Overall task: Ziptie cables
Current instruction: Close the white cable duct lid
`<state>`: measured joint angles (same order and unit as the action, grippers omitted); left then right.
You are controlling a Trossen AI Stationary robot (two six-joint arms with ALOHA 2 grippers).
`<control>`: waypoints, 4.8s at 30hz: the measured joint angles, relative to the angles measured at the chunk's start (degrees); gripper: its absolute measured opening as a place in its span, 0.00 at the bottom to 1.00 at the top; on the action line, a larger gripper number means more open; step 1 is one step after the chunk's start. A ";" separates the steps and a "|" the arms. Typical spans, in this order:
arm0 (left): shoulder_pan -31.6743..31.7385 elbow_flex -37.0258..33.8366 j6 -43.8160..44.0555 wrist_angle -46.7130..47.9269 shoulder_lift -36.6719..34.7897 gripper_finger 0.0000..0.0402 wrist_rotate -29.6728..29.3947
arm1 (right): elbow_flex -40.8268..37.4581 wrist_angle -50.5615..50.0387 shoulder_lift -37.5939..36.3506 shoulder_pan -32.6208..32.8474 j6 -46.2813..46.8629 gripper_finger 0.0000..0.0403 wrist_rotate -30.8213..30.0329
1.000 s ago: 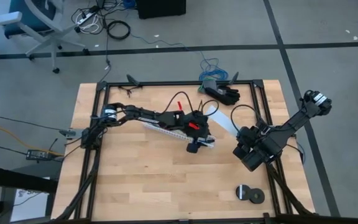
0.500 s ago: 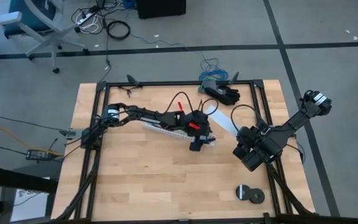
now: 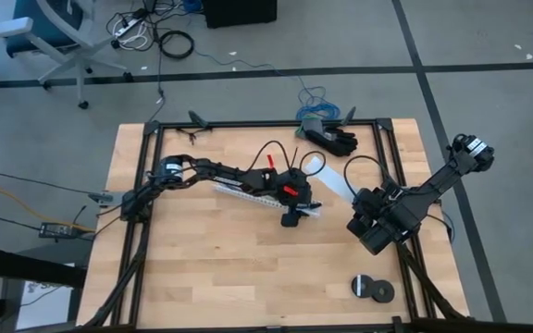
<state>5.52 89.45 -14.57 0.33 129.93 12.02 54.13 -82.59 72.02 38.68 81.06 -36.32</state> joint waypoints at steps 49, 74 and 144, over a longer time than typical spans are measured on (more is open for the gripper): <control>12.14 -2.53 -13.52 26.35 -6.96 0.56 8.65 | -13.72 39.09 -1.06 -12.85 -29.65 0.53 15.13; 11.29 -30.81 -9.44 1.83 -22.25 0.56 8.79 | -21.68 54.95 -11.07 -29.75 -47.51 0.53 31.82; 10.10 -30.71 -9.00 2.31 -22.32 0.56 7.51 | -14.67 54.62 3.61 -43.41 -62.25 0.84 42.95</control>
<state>15.62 58.74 -23.57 2.63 107.61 19.53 39.46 -27.97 75.64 -4.73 18.81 6.63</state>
